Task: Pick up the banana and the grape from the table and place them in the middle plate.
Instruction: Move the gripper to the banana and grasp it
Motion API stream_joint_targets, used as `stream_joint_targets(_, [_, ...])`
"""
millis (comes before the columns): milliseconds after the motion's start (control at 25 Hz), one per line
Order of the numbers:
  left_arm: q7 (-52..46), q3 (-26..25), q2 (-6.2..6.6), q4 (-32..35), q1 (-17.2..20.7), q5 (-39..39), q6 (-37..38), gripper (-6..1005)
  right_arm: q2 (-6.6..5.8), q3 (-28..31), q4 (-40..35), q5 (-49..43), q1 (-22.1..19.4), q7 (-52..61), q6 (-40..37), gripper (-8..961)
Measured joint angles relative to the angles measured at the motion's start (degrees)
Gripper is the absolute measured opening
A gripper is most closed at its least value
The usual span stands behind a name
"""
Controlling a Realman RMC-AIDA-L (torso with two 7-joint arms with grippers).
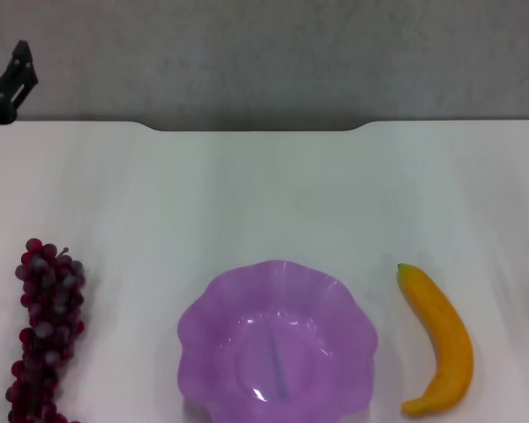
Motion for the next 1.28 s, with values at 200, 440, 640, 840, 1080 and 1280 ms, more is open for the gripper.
stream_joint_targets(200, [0.40,-1.81,-0.10,-7.02,0.70,-1.64,-12.13,796,-0.25,-0.38,-1.20,6.00,1.83,-3.00,5.91,579])
stream_joint_targets(440, [0.43,-2.95,-0.10,-9.70,1.05,-1.87,-16.91,796,-0.30,3.28,1.70,25.69,3.59,-18.48,8.91,579])
stream_joint_targets(640, [0.31,-3.46,-0.10,-9.88,1.08,-1.89,-17.47,796,-0.15,7.46,8.63,35.28,6.72,-25.64,11.36,580])
stream_joint_targets(840, [0.22,-3.93,-0.10,-9.61,0.84,-1.89,-17.57,796,-0.18,8.03,17.94,37.25,12.45,-26.73,12.96,580])
stream_joint_targets(1080, [0.27,-4.00,-0.10,-9.73,0.29,-1.89,-18.33,796,-0.03,6.98,24.23,38.94,17.30,-27.97,15.25,581])
stream_joint_targets(1280, [0.45,-4.22,-0.10,-9.75,0.22,-1.89,-18.54,796,0.09,5.35,25.84,40.80,17.98,-27.61,17.06,581])
